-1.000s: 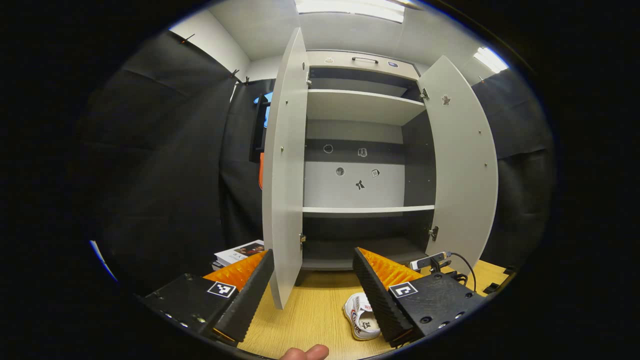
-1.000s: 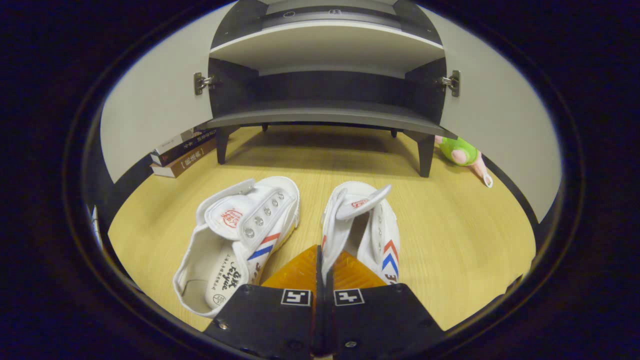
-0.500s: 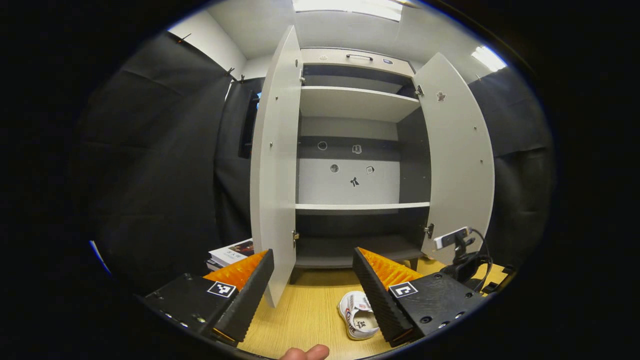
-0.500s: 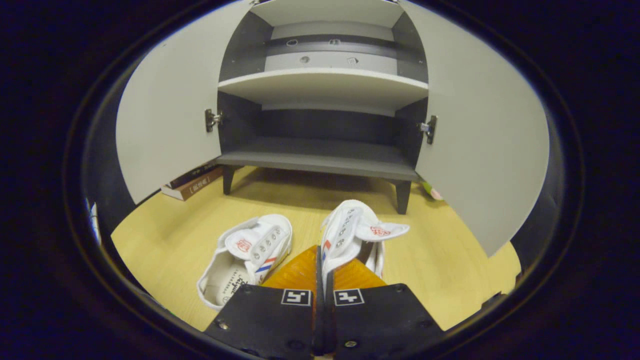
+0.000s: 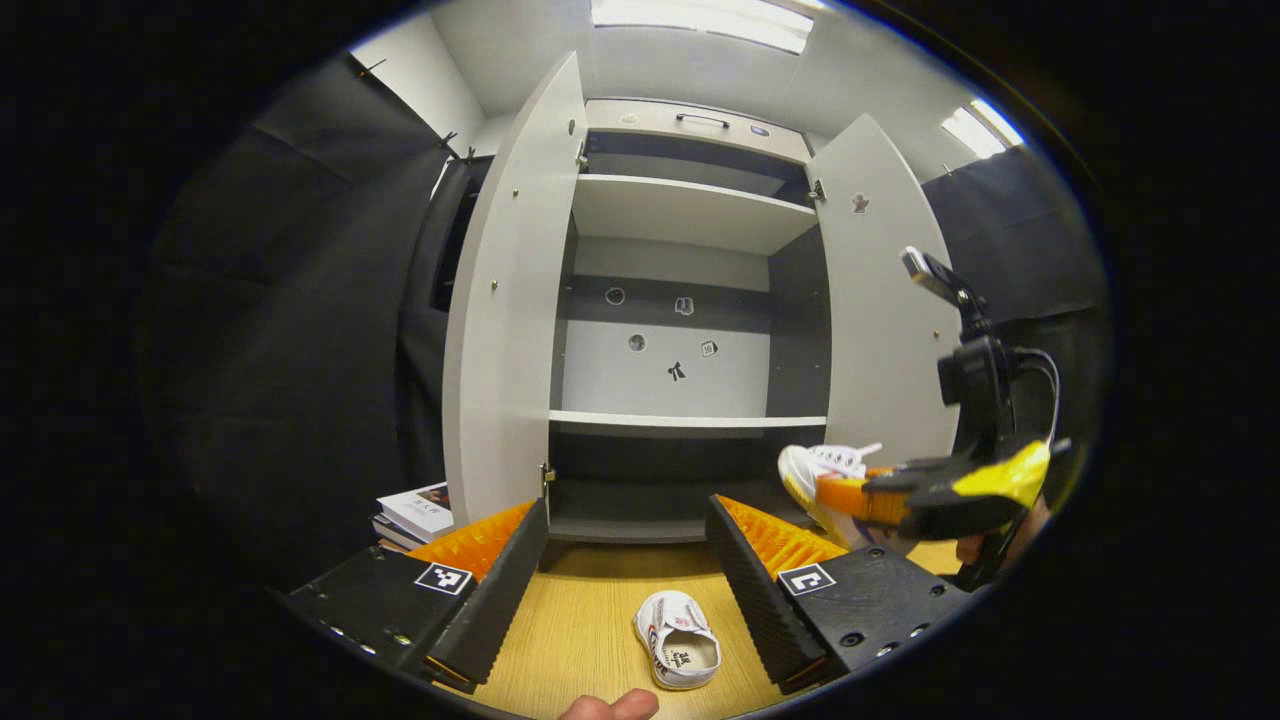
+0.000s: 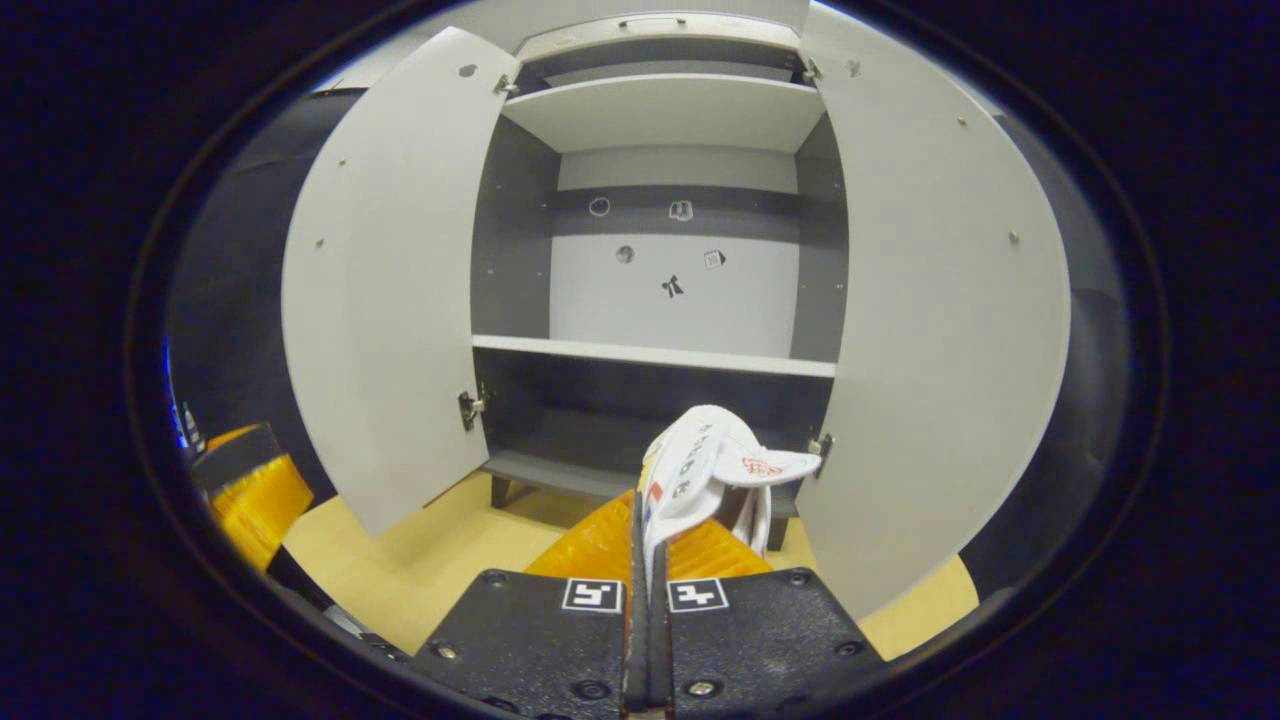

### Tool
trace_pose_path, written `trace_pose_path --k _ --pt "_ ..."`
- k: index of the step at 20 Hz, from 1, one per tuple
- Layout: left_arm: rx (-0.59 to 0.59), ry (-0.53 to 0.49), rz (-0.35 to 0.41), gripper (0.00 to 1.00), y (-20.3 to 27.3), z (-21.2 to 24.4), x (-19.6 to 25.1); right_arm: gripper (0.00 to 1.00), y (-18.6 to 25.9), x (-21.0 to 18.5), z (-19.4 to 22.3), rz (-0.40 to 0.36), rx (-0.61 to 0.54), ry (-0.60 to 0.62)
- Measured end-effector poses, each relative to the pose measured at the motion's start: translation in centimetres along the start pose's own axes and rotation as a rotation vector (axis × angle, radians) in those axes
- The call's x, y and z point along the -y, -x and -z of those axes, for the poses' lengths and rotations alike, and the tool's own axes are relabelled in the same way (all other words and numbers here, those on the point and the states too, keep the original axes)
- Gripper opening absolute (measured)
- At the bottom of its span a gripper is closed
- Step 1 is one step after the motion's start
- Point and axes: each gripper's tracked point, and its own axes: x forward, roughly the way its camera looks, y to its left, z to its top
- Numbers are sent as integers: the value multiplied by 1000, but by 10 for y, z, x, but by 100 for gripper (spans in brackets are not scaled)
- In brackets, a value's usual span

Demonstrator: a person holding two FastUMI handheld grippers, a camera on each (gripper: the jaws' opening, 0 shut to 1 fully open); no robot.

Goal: Grab one shoe with the right hand and put it into the shoe cabinet, grab the other shoe with the left hand and put it into the shoe cabinet; then close the right door with the right hand and the left door with the left hand.

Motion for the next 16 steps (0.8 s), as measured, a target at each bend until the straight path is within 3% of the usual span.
trace_pose_path --k 4,10,16 --pt "0 -12 8 95 1 0 2 4 -25 14 -60 12 54 7" --pt "-20 -27 20 95 4 5 2 4 -101 17 -141 27 73 61" --pt "-42 0 11 95 7 13 -3 4 -200 26 -161 72 -75 73"
